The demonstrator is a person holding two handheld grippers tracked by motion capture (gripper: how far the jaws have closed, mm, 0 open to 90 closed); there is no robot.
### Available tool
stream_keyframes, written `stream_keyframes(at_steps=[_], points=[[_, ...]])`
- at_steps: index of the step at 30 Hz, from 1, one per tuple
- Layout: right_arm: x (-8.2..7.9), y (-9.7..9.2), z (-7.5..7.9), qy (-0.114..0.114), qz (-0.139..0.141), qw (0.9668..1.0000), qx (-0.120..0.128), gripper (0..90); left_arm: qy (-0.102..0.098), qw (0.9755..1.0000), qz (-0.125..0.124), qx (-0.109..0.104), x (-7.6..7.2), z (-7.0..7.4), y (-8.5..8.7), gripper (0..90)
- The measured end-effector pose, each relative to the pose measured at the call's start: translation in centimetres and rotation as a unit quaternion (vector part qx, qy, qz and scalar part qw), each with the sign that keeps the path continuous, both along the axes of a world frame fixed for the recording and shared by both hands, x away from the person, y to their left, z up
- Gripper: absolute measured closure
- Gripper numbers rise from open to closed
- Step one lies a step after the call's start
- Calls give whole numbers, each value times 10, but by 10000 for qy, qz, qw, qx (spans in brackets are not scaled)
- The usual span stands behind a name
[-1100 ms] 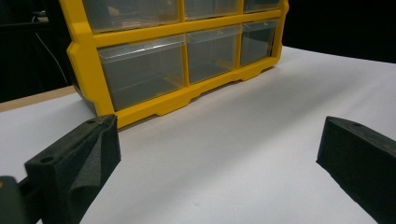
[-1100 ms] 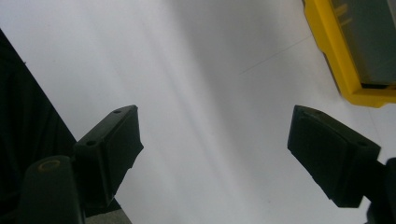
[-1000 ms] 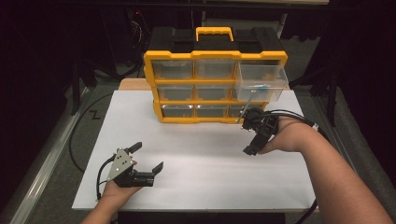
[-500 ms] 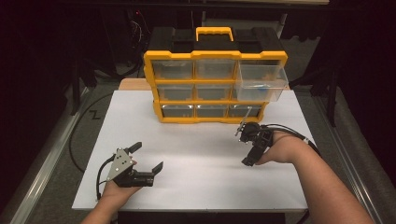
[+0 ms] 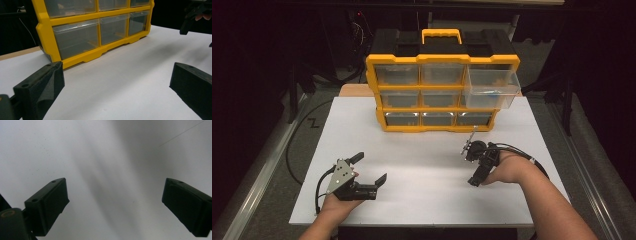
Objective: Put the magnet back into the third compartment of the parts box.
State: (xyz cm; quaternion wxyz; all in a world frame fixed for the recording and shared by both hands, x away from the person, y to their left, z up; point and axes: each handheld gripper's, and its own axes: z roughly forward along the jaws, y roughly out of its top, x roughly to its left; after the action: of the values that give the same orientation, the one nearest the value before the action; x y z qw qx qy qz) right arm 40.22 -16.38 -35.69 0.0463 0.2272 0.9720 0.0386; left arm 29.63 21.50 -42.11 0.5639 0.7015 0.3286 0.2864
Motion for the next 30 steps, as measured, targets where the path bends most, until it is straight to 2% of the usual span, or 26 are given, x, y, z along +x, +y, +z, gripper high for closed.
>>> stream_keyframes(at_steps=[10, 19, 25, 30], points=[[-3, 3, -25, 10, -12, 9999, -113, 13, -1, 10000, 0, -4, 0, 0, 0, 2], [-4, 4, -34, 45, -78, 9999, -75, 12, -2, 10000, 1, -5, 0, 0, 0, 2], [-5, 0, -34, -130, -175, 9997, 126, 12, 7, 10000, -2, 6, 0, 0, 0, 2], [-8, -7, -31, -427, -296, 9976, 451, 13, 5, 10000, 2, 9, 0, 0, 0, 2]])
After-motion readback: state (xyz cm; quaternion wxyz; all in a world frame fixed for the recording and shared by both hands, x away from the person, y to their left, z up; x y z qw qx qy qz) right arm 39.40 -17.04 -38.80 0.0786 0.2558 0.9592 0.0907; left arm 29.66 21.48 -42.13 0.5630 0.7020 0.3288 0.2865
